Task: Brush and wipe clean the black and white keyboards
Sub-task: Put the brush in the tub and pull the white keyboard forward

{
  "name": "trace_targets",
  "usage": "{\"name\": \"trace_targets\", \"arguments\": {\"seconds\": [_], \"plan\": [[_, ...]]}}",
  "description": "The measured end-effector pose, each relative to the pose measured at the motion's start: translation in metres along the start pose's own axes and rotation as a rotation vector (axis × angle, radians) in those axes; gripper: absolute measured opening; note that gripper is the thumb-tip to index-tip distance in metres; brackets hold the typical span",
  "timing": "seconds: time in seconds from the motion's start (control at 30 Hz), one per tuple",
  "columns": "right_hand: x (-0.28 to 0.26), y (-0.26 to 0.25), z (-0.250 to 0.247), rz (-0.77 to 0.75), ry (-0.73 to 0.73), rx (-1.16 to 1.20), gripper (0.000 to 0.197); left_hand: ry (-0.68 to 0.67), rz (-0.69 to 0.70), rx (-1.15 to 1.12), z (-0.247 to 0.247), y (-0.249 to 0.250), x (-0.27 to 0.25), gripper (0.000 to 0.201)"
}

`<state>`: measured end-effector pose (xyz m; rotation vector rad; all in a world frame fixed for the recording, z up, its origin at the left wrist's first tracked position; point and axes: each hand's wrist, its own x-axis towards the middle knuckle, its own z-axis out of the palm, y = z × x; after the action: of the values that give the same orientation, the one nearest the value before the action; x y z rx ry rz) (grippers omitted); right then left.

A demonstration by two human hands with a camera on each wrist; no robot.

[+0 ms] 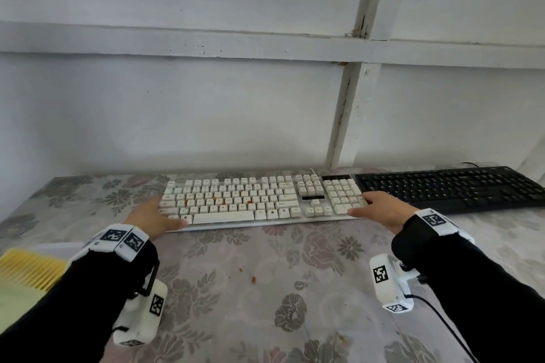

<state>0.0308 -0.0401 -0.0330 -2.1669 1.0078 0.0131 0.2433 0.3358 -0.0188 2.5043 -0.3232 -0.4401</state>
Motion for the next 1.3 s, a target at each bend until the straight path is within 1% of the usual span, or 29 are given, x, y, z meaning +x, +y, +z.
{"name": "trace_targets", "arguments": {"seconds": [0.03,0.07,0.13,0.2,0.23,0.3,0.37,0.43,0.47,0.5,0.53,0.57,0.6,0.63,0.7,0.73,0.77,0.93,1.07,1.17,1.2,1.3], "plan": [[0.000,0.001,-0.001,-0.004,-0.009,0.012,0.078,0.001,-0.021,0.010,-0.001,-0.001,-0.001,0.079],[0.004,0.005,-0.001,-0.005,-0.016,0.028,0.077,0.007,-0.036,0.020,-0.001,-0.001,-0.003,0.078],[-0.004,0.002,-0.002,-0.009,-0.007,0.028,0.063,0.032,-0.049,0.050,0.000,-0.001,-0.006,0.070],[-0.017,-0.002,-0.003,0.011,0.012,0.018,0.057,0.059,-0.063,0.095,0.002,0.000,-0.010,0.062],[-0.020,-0.002,-0.003,0.017,0.014,0.018,0.056,0.063,-0.072,0.118,0.004,0.000,-0.013,0.062],[-0.024,0.001,-0.003,0.005,0.033,-0.008,0.064,0.052,-0.093,0.160,0.007,0.001,-0.020,0.065],[-0.029,0.005,-0.003,0.008,0.023,-0.029,0.070,0.035,-0.122,0.201,0.008,0.001,-0.030,0.066],[-0.038,0.008,-0.004,-0.009,-0.013,-0.046,0.061,0.029,-0.156,0.219,0.008,0.000,-0.039,0.072],[-0.042,0.011,-0.005,-0.020,-0.035,-0.042,0.060,0.027,-0.176,0.213,0.007,-0.003,-0.042,0.078],[-0.042,0.018,-0.005,-0.041,-0.058,-0.032,0.070,0.023,-0.193,0.204,0.007,-0.006,-0.046,0.082],[-0.046,0.022,-0.006,-0.057,-0.081,-0.022,0.082,0.019,-0.202,0.207,0.007,-0.009,-0.051,0.084],[-0.051,0.026,-0.007,-0.073,-0.097,0.008,0.100,0.015,-0.216,0.213,0.007,-0.010,-0.056,0.084],[-0.057,0.028,-0.008,-0.087,-0.120,0.046,0.104,0.008,-0.219,0.230,0.008,-0.012,-0.061,0.080],[-0.065,0.029,-0.009,-0.095,-0.147,0.080,0.091,-0.004,-0.213,0.239,0.009,-0.013,-0.067,0.075],[-0.083,0.032,-0.010,-0.114,-0.185,0.127,0.050,-0.015,-0.181,0.224,0.011,-0.013,-0.081,0.069],[-0.087,0.036,-0.011,-0.135,-0.185,0.133,0.040,-0.021,-0.174,0.215,0.012,-0.015,-0.087,0.070],[-0.091,0.041,-0.012,-0.150,-0.188,0.141,0.037,-0.024,-0.168,0.196,0.013,-0.016,-0.093,0.071],[-0.105,0.063,-0.014,-0.179,-0.167,0.148,0.036,-0.027,-0.142,0.060,0.020,-0.023,-0.112,0.078],[-0.117,0.076,-0.019,-0.199,-0.160,0.166,0.040,-0.027,-0.109,-0.005,0.027,-0.025,-0.122,0.072],[-0.127,0.083,-0.028,-0.205,-0.146,0.163,0.037,-0.043,-0.090,-0.034,0.033,-0.022,-0.129,0.074],[-0.130,0.085,-0.031,-0.202,-0.137,0.159,0.036,-0.045,-0.082,-0.037,0.035,-0.019,-0.133,0.073],[-0.135,0.094,-0.040,-0.179,-0.117,0.142,0.034,-0.060,-0.062,0.001,0.044,-0.011,-0.140,0.060]]}}
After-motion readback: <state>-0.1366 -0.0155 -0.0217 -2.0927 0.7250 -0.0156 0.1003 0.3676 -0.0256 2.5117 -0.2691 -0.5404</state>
